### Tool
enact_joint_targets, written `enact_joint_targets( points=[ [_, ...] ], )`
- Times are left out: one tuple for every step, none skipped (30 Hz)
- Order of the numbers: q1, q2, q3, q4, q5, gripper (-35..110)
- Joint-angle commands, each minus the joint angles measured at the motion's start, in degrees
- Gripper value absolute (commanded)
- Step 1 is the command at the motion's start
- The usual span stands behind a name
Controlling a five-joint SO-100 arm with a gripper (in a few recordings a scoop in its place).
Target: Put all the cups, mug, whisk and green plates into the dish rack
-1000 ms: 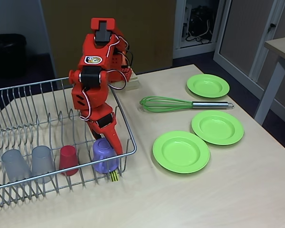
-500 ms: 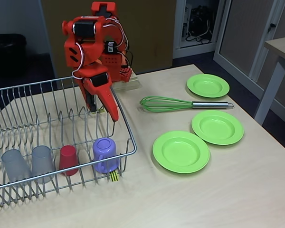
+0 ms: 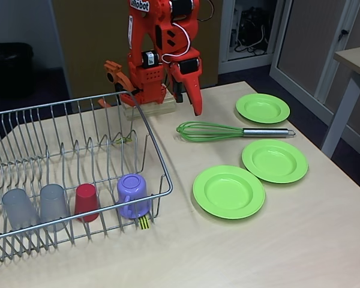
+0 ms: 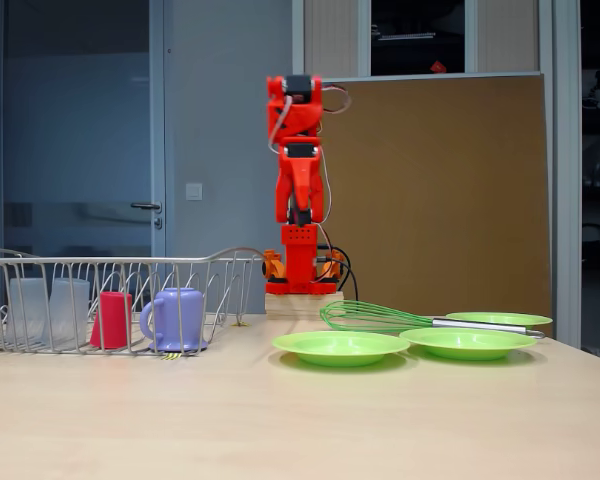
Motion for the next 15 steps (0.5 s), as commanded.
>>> enact_joint_targets(
  points=[
    [-9.8,6.2,8.1,-5.7,15.0,43],
    [-12.1,6.5,10.3,-8.2,18.0,43],
    [-14.4,6.6,12.2,-10.5,20.6,42],
    [-16.7,6.5,14.1,-13.1,22.8,41],
    [-18.7,5.7,15.5,-15.2,24.7,41],
    [-20.6,4.7,16.5,-16.9,26.3,41],
    [-22.2,3.6,17.5,-18.5,27.6,41],
    [-24.0,2.5,18.5,-20.2,29.1,41],
    [-25.8,1.3,19.8,-22.1,31.0,41],
    [-27.6,0.1,21.0,-24.2,32.8,40],
    [-29.7,-1.4,22.3,-26.5,35.0,40],
    [-31.6,-3.1,23.6,-28.8,37.4,40],
    [-33.5,-4.9,24.3,-31.0,39.6,40],
    [-35.1,-6.9,24.7,-33.0,41.7,40],
    [-36.5,-8.7,24.8,-34.7,43.6,40]
  ],
)
